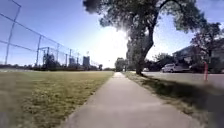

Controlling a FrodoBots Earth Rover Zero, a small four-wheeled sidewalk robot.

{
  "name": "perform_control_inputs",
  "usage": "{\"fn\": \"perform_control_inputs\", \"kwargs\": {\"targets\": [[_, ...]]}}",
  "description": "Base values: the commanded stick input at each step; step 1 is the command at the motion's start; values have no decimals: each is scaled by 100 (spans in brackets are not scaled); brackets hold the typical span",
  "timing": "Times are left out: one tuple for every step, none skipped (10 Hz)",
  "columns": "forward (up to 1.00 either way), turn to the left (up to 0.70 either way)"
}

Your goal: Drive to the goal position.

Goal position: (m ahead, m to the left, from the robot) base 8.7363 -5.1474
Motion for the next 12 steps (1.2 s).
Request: {"fn": "perform_control_inputs", "kwargs": {"targets": [[100, 1], [100, 2], [100, 2], [100, 2], [100, 2], [100, 0], [100, 2], [100, 0], [100, 2], [100, 2], [100, 1], [100, 1]]}}
